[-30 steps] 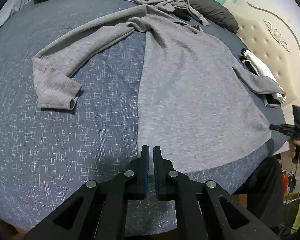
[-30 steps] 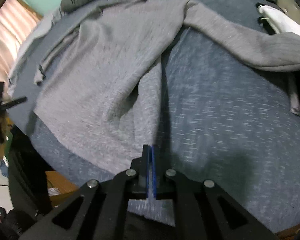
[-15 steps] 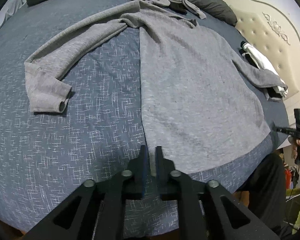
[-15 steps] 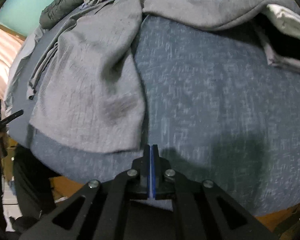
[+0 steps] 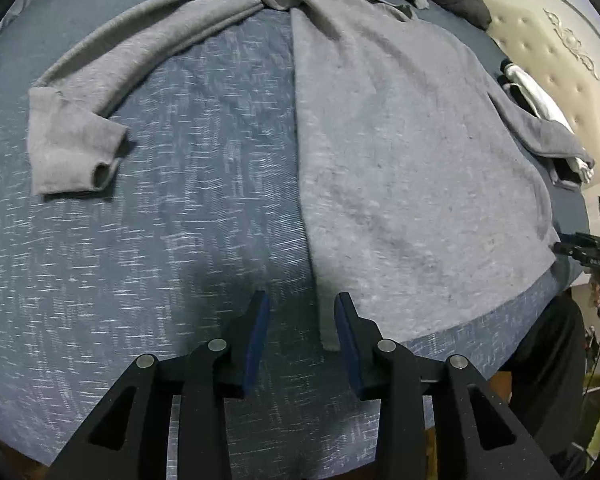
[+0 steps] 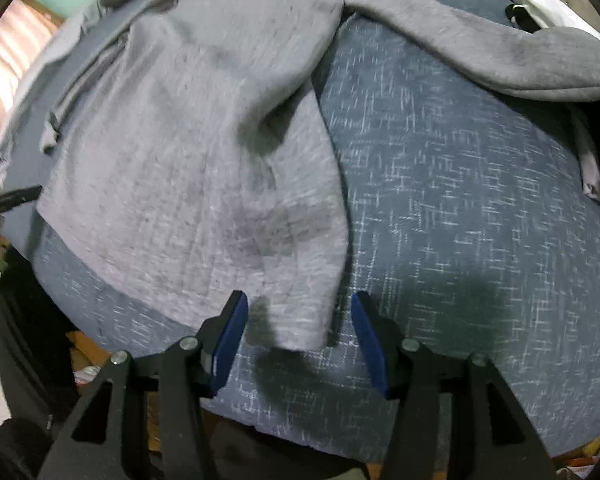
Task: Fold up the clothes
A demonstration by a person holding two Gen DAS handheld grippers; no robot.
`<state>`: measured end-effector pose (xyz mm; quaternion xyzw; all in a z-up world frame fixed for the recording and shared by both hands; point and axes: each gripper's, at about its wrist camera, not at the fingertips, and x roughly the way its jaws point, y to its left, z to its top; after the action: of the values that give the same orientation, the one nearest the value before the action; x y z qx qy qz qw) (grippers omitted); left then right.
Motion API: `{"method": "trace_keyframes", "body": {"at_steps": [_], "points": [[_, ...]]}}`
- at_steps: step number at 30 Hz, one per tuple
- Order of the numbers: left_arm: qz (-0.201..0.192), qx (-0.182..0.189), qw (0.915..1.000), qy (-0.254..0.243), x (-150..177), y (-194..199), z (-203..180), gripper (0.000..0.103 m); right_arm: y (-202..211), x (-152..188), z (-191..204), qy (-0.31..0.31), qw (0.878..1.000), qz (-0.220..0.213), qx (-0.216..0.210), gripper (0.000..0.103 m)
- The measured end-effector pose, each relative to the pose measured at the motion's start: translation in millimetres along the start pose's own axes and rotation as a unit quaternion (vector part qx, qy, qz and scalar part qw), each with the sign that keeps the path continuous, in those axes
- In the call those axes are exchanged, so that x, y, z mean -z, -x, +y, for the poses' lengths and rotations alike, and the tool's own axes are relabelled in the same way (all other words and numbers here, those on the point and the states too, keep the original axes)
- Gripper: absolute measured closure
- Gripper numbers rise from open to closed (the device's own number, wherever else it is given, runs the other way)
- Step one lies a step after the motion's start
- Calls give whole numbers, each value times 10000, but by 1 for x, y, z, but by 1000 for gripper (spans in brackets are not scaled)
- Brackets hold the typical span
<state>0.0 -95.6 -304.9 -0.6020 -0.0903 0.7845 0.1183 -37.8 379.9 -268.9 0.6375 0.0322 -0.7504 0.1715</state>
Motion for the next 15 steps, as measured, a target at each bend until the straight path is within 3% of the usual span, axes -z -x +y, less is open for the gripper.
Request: {"method": "trace_keyframes", "body": {"at_steps": [1, 2, 3, 4, 6, 7, 15], "points": [[7, 29, 10000, -45, 1, -1, -3, 68, -1, -1, 1, -4, 10000, 10, -14, 55], [14, 57, 9999, -91, 1, -2, -5, 68, -2, -3, 2, -7, 10000, 21, -27, 73], [27, 84, 9999, -138, 2, -3, -8, 69, -3, -4, 2, -11, 10000, 28, -39, 83], [72, 104, 9997, -190, 4, -4, -12, 73, -2, -5, 2, -26, 10000, -1, -32, 85], [108, 175, 9994, -262, 6, -4, -18, 92, 4, -4, -1, -138, 9996, -105, -211, 95], [106, 216, 9993, -290, 6, -4, -20, 97, 8, -4, -3, -179, 9993, -157, -273, 96], [-147, 321, 9973, -649, 16, 31, -49, 99, 47, 6, -27, -682, 9921, -581, -878, 98]]}}
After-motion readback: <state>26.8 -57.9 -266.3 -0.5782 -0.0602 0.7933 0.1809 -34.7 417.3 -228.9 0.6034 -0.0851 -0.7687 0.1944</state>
